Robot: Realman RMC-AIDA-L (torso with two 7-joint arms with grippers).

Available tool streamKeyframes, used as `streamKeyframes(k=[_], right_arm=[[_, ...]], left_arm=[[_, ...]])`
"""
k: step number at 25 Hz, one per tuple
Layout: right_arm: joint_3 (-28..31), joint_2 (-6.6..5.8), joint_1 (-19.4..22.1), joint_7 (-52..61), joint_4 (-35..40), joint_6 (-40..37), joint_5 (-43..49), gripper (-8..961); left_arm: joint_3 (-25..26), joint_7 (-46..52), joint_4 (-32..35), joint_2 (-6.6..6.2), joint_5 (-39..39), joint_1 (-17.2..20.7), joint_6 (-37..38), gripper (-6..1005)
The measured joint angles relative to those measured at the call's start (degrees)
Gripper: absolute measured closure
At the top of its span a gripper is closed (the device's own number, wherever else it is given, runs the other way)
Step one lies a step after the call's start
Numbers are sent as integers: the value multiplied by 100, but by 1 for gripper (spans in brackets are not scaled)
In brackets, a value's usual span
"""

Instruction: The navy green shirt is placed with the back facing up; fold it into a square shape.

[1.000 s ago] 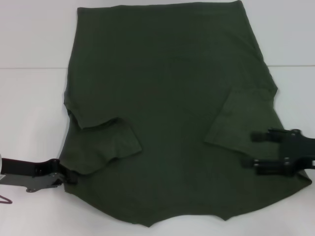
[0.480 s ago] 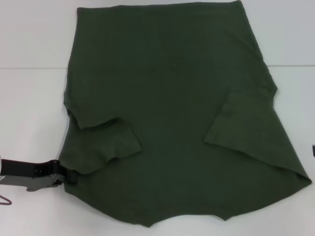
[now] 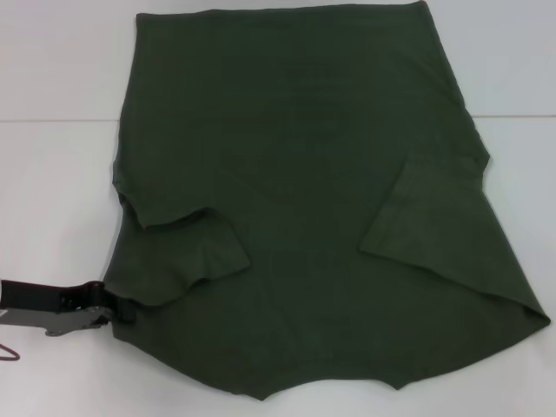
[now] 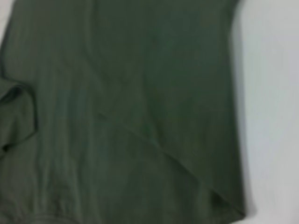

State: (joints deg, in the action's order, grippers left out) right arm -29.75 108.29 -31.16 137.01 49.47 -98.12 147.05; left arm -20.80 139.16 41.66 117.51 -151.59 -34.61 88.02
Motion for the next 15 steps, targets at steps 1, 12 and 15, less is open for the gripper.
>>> streamKeyframes(k=[1,12,15], right_arm=[[-7,-11,-27,-11,-59,43,46,71],[-385,4,-212,-26,-442,510,105,70],[-450,-10,-263,-28,-585,633,106,70]], left_arm=[[2,-15,-5,1,16,0,-1,961],[13,-82,-18,9,131,-2,-27,961],[12,-93,-18,9,140,-2,-49,961]])
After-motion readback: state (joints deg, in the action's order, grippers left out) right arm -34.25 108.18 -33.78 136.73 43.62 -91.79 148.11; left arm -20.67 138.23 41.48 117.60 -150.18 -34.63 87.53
